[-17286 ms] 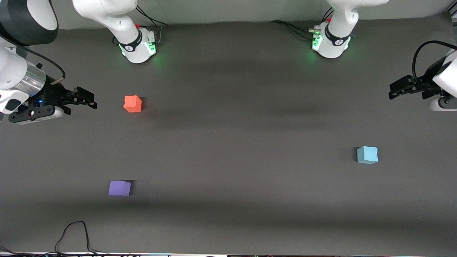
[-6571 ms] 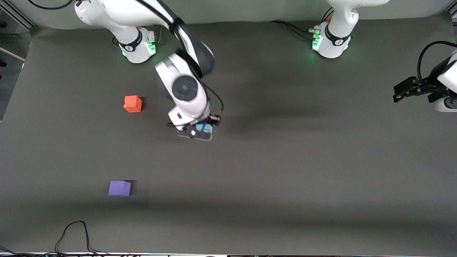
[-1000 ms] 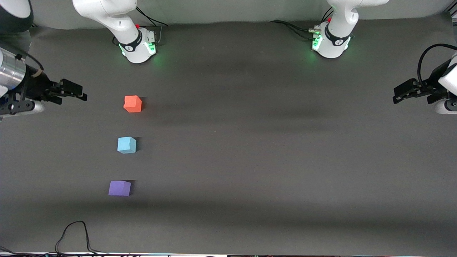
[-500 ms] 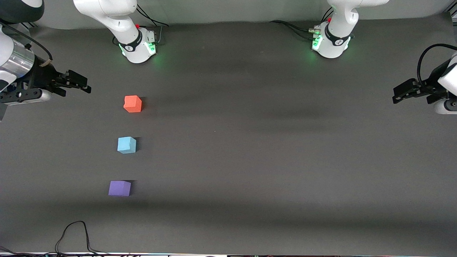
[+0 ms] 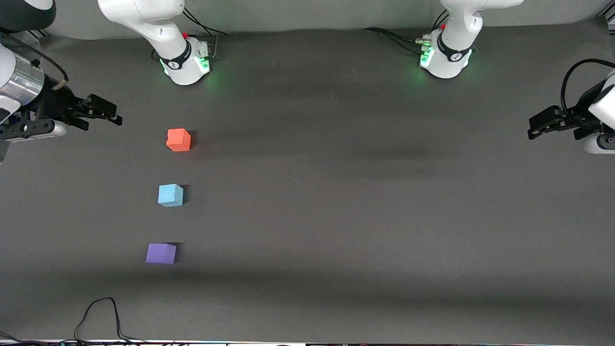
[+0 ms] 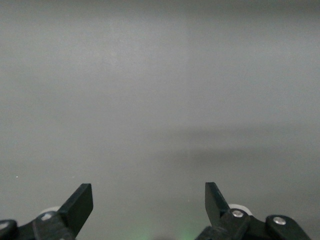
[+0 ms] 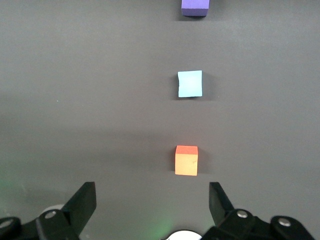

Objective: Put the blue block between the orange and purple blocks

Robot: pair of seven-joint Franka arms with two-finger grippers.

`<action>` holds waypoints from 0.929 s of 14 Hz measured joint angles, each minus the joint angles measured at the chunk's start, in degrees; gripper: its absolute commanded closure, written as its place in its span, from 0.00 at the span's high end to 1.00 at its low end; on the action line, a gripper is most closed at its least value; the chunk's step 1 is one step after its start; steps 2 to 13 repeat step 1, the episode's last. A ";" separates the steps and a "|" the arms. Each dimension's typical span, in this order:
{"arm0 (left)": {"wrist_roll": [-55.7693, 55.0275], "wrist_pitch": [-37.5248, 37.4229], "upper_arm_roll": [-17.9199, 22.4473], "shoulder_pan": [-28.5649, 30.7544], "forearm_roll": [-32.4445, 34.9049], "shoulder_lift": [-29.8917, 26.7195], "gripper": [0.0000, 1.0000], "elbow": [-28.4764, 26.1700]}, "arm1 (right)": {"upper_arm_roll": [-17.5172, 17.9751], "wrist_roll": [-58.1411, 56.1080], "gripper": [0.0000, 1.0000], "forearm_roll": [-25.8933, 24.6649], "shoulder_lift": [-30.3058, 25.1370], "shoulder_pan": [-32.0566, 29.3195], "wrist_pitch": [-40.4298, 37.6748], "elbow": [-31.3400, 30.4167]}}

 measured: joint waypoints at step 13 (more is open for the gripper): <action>0.00 0.07 0.00 0.00 0.00 0.00 1.00 0.00 | -0.01 0.00 1.00 0.00 0.01 0.03 0.01 0.01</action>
